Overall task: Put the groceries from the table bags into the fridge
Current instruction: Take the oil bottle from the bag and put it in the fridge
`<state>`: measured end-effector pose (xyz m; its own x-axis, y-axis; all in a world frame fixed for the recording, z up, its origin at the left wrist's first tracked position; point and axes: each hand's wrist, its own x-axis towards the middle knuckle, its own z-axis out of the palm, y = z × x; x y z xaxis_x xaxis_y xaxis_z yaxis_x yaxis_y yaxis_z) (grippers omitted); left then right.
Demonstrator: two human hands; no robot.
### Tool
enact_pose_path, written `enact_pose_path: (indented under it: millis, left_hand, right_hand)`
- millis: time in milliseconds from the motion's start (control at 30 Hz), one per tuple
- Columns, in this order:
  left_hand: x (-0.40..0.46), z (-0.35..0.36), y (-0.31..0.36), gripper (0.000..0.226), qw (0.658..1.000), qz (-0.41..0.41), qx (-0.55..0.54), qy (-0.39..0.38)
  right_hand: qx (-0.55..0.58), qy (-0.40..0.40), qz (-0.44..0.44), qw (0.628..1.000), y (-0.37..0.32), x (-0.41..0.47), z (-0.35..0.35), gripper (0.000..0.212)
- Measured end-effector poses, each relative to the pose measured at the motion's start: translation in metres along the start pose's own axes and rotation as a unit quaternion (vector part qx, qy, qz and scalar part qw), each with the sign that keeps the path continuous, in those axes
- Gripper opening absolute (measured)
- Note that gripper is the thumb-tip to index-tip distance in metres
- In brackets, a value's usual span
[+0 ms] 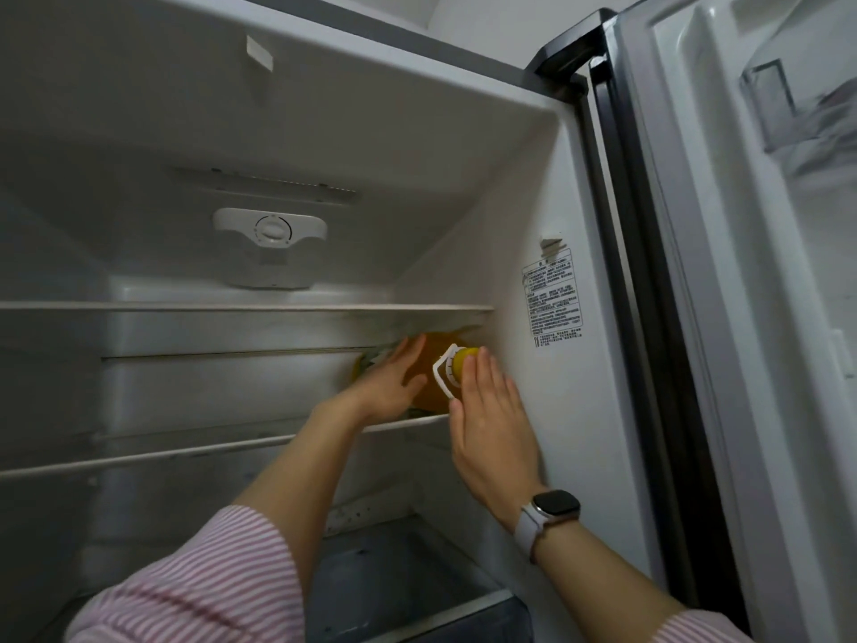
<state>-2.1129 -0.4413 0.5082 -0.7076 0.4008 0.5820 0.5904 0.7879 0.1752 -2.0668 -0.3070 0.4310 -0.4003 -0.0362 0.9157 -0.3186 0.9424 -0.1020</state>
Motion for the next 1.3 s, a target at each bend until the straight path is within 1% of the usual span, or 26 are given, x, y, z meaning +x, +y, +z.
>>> enact_pose_path:
  millis: [100,167,233,300,367,433,500,567,633,700,800,867,933,1033,1100,1167,1233,1300]
  left_hand:
    - [-0.001,-0.003,-0.010,0.063,1.000,-0.022,0.011,-0.012]
    - [-0.014,-0.011,-0.013,0.060,0.999,-0.038,0.033,0.008]
    - [-0.035,-0.021,-0.006,0.051,0.992,-0.062,0.081,0.073]
    - [-0.059,-0.029,0.006,0.044,0.976,-0.073,0.139,0.154]
    - [-0.084,-0.028,0.017,0.040,0.956,-0.052,0.155,0.244]
    - [-0.111,-0.018,0.021,0.036,0.934,-0.032,0.158,0.318]
    - [-0.143,-0.003,0.021,0.035,0.915,-0.042,0.166,0.365]
    - [-0.180,0.015,0.020,0.035,0.906,-0.070,0.181,0.375]
    - [-0.221,0.034,0.017,0.039,0.907,-0.100,0.190,0.362]
    - [-0.265,0.056,0.017,0.045,0.918,-0.133,0.195,0.318]
    - [-0.335,0.093,0.020,0.047,0.936,-0.190,0.198,0.220]
    - [-0.383,0.114,0.029,0.046,0.941,-0.222,0.195,0.166]
    - [-0.432,0.131,0.046,0.044,0.940,-0.242,0.195,0.137]
    - [-0.515,0.141,0.082,0.042,0.934,-0.285,0.182,0.112]
    - [-0.579,0.141,0.104,0.043,0.921,-0.335,0.183,0.083]
    - [-0.652,0.135,0.125,0.041,0.894,-0.393,0.209,0.043]
    - [-0.729,0.124,0.151,0.039,0.853,-0.472,0.223,0.006]
    - [-0.805,0.106,0.181,0.040,0.807,-0.547,0.222,-0.019]
  right_hand:
    - [-0.018,-0.037,0.012,0.999,-0.004,0.002,0.004,0.065]
    - [-0.018,-0.048,0.016,0.999,-0.004,0.003,0.003,0.062]
    - [0.001,-0.045,0.020,0.999,-0.004,0.003,0.002,0.061]
    - [0.037,-0.036,0.032,0.998,-0.008,0.000,0.001,0.058]
    - [0.093,-0.013,0.042,0.995,-0.017,-0.008,-0.002,0.059]
    - [0.162,0.010,0.050,0.985,-0.030,-0.024,-0.005,0.056]
    - [0.221,0.026,0.053,0.973,-0.041,-0.048,-0.004,0.049]
    - [0.262,0.044,0.047,0.963,-0.050,-0.077,-0.003,0.046]
    - [0.296,0.047,0.033,0.953,-0.057,-0.110,-0.001,0.047]
    - [0.310,0.017,0.023,0.950,-0.062,-0.150,0.001,0.044]
    - [0.323,-0.077,0.029,0.943,-0.064,-0.218,-0.005,0.046]
    - [0.331,-0.142,0.024,0.933,-0.068,-0.266,-0.016,0.046]
    - [0.338,-0.189,0.016,0.922,-0.075,-0.311,-0.030,0.042]
    - [0.371,-0.246,-0.002,0.895,-0.099,-0.375,-0.060,0.038]
    - [0.392,-0.272,-0.029,0.879,-0.124,-0.419,-0.083,0.039]
    - [0.405,-0.318,-0.053,0.856,-0.157,-0.467,-0.107,0.039]
    - [0.408,-0.380,-0.076,0.827,-0.195,-0.518,-0.134,0.040]
    - [0.414,-0.454,-0.100,0.783,-0.235,-0.566,-0.169,0.036]
